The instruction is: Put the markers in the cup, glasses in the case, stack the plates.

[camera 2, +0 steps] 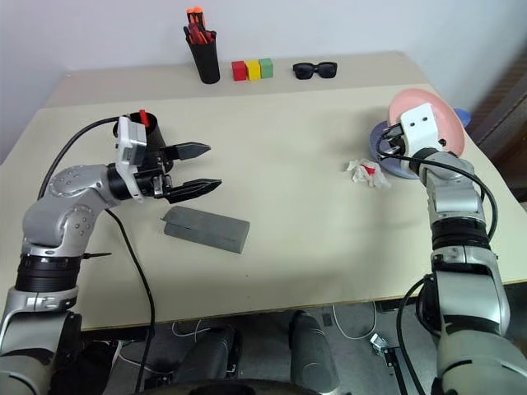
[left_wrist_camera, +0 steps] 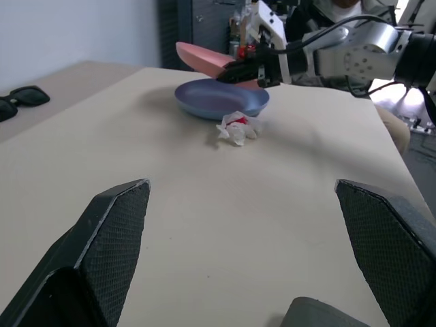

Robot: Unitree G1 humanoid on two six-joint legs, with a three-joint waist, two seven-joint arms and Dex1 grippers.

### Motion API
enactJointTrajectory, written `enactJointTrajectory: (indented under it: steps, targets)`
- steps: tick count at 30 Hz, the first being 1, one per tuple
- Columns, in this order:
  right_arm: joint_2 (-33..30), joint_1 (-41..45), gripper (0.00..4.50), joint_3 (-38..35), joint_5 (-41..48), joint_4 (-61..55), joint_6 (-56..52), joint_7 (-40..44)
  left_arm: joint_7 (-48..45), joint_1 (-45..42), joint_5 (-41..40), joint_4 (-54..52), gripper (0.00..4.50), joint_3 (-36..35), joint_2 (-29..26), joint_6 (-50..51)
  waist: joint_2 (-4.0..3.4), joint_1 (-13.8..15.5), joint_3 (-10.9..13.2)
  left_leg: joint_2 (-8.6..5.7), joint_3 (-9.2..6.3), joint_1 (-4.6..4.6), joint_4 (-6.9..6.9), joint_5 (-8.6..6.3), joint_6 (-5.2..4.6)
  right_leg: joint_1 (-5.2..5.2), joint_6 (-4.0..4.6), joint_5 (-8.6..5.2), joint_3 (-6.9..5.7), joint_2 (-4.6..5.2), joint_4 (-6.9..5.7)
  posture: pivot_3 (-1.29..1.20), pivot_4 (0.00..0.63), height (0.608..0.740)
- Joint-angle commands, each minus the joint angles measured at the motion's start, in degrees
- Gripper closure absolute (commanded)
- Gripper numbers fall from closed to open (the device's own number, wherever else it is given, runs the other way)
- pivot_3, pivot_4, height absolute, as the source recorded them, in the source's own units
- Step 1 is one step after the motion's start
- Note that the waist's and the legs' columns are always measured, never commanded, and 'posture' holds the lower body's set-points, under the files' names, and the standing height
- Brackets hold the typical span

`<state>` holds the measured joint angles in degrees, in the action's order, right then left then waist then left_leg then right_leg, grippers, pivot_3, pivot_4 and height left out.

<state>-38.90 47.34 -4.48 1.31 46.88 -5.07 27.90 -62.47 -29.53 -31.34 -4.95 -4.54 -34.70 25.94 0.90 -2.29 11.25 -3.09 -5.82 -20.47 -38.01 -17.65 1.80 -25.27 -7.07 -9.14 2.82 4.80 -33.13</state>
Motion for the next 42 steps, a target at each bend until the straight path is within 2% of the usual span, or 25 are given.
enactJointTrajectory:
  steps: [1,6,13,19,24,27,31,32,33,34,38,42]
  targets:
    - [-0.5,2.5,2.57,0.0,-1.1,3.8,2.6,0.0,1.7,1.1,-1.6,-3.7,0.0,-2.6,-1.1,0.5,0.0,-0.1,0.0,0.0,-0.01,0.0,0.0,0.0,0.0,0.0,0.0,0.0,0.0,0.0,0.0,0.0,0.15,0.74]
    - [0.1,4.3,0.03,-2.5,1.9,2.5,1.5,0.6,2.6,2.2,-2.5,-4.4,0.0,-3.2,-1.8,1.5,-0.03,-0.4,0.0,0.0,0.01,0.05,0.0,0.0,0.0,0.0,0.0,0.0,0.01,-0.01,-0.05,0.0,0.15,0.74]
    - [3.3,0.6,0.03,-9.4,14.0,-14.1,-13.1,4.3,2.9,0.6,-3.1,-3.2,0.0,-2.4,-1.2,1.1,-0.03,-0.2,0.0,0.03,-0.01,0.07,0.0,0.0,0.0,-0.01,0.01,0.0,0.01,-0.05,-0.08,0.0,0.15,0.74]
    - [2.1,-10.3,0.03,-2.8,11.0,-25.5,-19.4,8.7,2.1,-0.3,-2.8,-2.4,0.0,-1.8,-1.0,0.7,0.0,0.4,0.0,-0.01,-0.11,0.02,-0.03,0.0,0.0,0.03,0.0,0.0,-0.05,-0.01,-0.07,0.0,0.15,0.74]
    - [2.5,-12.1,0.03,-1.3,8.6,-23.2,-18.8,7.3,2.0,-0.3,-2.7,-2.6,0.0,-1.6,-1.1,0.8,-0.07,-0.3,0.0,0.0,-0.01,0.07,-0.06,0.01,0.02,0.0,0.0,0.0,0.0,-0.02,-0.11,0.0,0.15,0.74]
    - [3.1,-11.9,0.87,-0.6,7.0,-19.8,-18.7,7.0,2.2,0.0,-2.6,-3.1,0.0,-1.6,-1.2,0.9,-0.07,-0.3,0.0,0.04,-0.01,0.1,-0.05,0.01,0.01,0.0,0.01,0.0,0.0,-0.07,-0.13,0.0,0.15,0.74]
    - [3.9,-10.2,3.03,-1.4,6.8,-17.7,-17.3,6.3,2.6,0.5,-2.7,-3.7,0.0,-1.8,-1.5,1.1,-0.07,-0.2,0.0,0.02,0.0,0.08,-0.06,0.01,0.01,0.0,0.01,0.0,0.01,-0.05,-0.11,0.0,0.15,0.74]
    - [3.8,-9.7,3.44,-1.4,6.7,-17.4,-16.9,6.2,2.8,0.6,-2.7,-3.8,0.0,-1.9,-1.6,1.2,-0.07,-0.2,0.0,0.02,0.0,0.08,-0.06,0.01,0.02,0.01,0.01,0.0,0.01,-0.05,-0.12,0.0,0.15,0.74]
    - [3.8,-9.0,4.1,-1.8,7.1,-17.2,-16.6,6.4,2.9,0.8,-2.6,-3.9,0.0,-1.9,-1.6,1.1,-0.07,-0.2,0.0,0.02,-0.01,0.08,-0.06,0.01,0.02,0.0,0.01,0.0,0.01,-0.05,-0.12,0.0,0.15,0.74]
    - [4.0,-8.2,4.46,-2.6,7.8,-17.0,-16.5,6.2,3.0,0.9,-2.6,-3.9,0.0,-1.9,-1.6,1.0,-0.07,-0.3,0.0,0.02,-0.01,0.08,-0.06,0.01,0.02,0.0,0.01,0.0,0.01,-0.05,-0.12,0.0,0.15,0.74]
    - [4.1,-3.7,4.46,-6.6,9.9,-13.9,-13.1,3.8,3.5,1.2,-2.6,-4.3,0.0,-1.8,-1.3,1.0,-0.07,-0.2,0.0,0.02,-0.01,0.08,-0.05,0.01,0.02,0.0,0.01,0.0,0.0,-0.05,-0.11,0.0,0.15,0.74]
    - [1.9,0.8,4.46,-7.9,6.8,-4.3,-6.5,-2.8,4.0,1.3,-2.8,-4.5,0.0,-1.8,-0.9,0.9,-0.07,-0.1,0.0,0.02,-0.01,0.07,-0.05,0.01,0.02,0.01,0.01,0.0,0.0,-0.05,-0.1,0.0,0.15,0.74]
